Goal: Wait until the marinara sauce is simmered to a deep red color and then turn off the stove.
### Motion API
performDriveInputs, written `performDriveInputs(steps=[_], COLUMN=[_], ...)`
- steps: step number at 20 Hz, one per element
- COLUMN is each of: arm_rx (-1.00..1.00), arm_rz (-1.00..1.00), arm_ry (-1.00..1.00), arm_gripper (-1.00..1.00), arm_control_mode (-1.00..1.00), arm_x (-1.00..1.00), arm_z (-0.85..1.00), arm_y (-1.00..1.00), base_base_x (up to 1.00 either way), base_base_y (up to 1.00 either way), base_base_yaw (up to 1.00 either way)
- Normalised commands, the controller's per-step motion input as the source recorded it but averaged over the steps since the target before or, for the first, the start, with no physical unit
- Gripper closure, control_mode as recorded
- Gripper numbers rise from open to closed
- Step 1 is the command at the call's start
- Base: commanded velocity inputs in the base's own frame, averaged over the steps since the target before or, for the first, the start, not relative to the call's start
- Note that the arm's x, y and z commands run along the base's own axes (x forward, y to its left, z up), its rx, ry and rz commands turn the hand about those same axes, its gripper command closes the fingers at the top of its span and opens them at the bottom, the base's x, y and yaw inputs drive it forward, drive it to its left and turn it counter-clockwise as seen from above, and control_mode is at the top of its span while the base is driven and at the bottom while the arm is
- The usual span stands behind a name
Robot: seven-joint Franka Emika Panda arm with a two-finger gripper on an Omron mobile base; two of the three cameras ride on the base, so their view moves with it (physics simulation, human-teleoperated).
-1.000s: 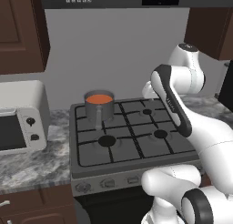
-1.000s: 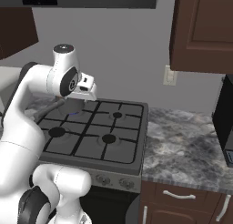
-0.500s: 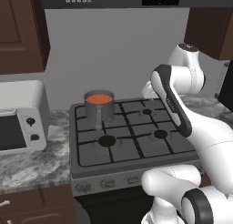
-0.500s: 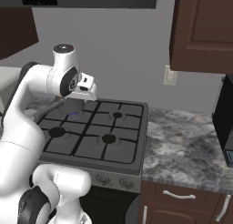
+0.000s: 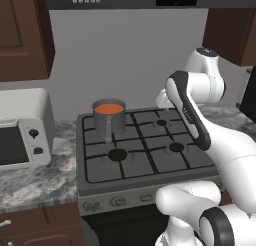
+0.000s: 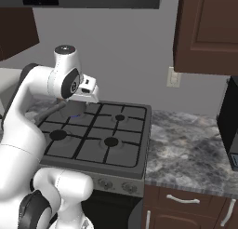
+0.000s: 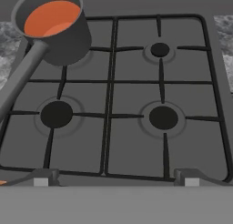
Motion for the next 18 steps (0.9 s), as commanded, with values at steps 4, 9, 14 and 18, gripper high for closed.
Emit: performDriveInputs(steps=[4,9,14,18], arm_rx=[0.0,0.0,0.0,0.0], arm_rz=[0.0,0.0,0.0,0.0], arm_ry=[0.0,0.0,0.0,0.0], arm_gripper=[-1.0,-1.0,-1.0,-1.0], arm_control_mode=[-1.0,-1.0,-1.0,-1.0], arm_x=[0.0,0.0,0.0,0.0], arm_z=[0.0,0.0,0.0,0.0], arm_y=[0.0,0.0,0.0,0.0], base_base_x=[0.0,0.0,0.0,0.0], base_base_y=[0.0,0.0,0.0,0.0], base_base_yaw=[0.0,0.0,0.0,0.0])
